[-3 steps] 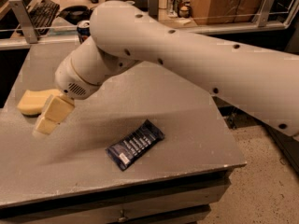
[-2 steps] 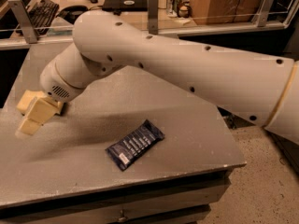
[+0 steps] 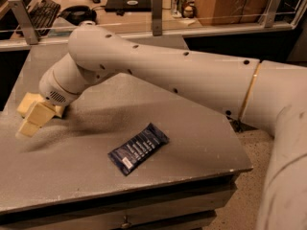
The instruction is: Pick sponge
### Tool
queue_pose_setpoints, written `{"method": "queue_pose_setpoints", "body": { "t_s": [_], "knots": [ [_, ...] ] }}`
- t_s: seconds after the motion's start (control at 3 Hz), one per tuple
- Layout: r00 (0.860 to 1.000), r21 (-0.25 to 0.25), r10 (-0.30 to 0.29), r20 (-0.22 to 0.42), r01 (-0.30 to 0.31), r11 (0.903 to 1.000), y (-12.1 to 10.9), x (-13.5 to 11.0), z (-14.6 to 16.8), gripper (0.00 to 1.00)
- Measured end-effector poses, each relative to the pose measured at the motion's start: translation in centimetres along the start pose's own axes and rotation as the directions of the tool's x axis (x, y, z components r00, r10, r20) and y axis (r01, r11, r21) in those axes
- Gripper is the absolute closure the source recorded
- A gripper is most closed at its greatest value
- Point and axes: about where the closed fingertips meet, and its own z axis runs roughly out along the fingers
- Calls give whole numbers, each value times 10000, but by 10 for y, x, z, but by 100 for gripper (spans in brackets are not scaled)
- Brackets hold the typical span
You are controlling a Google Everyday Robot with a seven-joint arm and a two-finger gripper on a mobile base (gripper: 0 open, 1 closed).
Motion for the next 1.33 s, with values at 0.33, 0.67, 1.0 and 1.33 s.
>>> {"method": "queue_pose_setpoints", "body": {
  "t_s": [0.33, 0.67, 1.0, 1.33],
  "knots": [
    [10000, 81, -64, -53, 64, 9999, -15, 10, 12, 18],
    [9998, 330, -199, 40, 198, 9993, -33, 14, 6, 49],
    [9996, 470, -255, 117, 249, 9986, -44, 12, -4, 72],
    [9978, 170, -230, 615, 220, 9996, -59, 16, -39, 96]
  ]
}}
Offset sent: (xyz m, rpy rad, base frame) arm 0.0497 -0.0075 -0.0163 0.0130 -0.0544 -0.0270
